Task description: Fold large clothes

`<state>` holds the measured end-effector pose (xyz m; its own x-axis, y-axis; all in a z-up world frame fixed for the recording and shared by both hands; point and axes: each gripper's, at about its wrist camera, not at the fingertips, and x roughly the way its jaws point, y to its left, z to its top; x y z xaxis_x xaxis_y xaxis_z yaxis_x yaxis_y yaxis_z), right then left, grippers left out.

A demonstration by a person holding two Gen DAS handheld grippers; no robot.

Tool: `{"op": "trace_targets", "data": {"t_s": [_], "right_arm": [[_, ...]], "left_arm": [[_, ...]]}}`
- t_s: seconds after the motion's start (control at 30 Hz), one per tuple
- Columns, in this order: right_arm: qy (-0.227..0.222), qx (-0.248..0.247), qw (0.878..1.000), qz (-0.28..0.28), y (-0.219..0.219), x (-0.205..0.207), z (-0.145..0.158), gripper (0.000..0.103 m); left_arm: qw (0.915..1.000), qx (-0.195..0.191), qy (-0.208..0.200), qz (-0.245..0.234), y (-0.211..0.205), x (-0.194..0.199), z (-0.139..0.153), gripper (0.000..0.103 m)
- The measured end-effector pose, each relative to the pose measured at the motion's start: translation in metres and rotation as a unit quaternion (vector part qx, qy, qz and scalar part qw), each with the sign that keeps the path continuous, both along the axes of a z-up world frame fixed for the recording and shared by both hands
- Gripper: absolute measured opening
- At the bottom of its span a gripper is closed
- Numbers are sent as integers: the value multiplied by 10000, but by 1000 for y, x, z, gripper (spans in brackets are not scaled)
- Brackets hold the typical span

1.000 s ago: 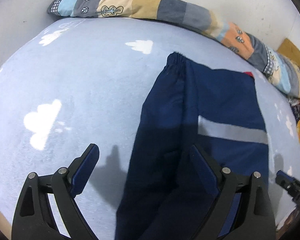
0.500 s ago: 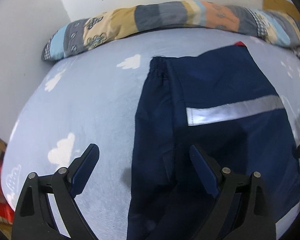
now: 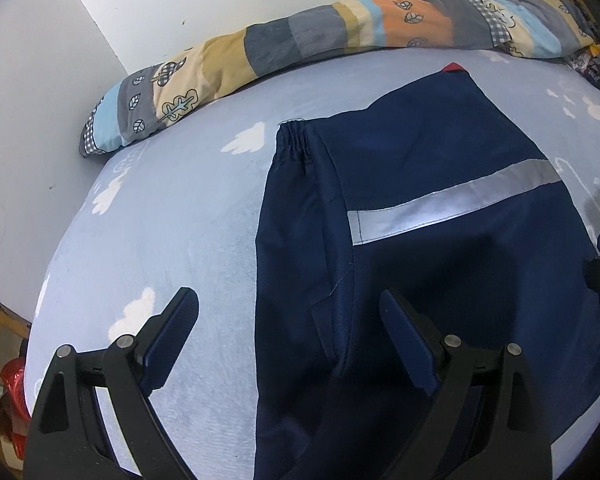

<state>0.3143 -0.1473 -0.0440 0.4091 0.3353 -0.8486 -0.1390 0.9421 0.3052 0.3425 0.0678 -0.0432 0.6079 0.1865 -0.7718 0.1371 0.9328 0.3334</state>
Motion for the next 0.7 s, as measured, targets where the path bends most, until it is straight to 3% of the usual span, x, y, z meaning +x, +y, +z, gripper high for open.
{"op": "trace_targets", "data": {"t_s": [0.7], "right_arm": [[-9,64,9999,-132,-8,2,2,55]], "left_arm": [[10000,-74,34,21,-1,-2,0,93]]}}
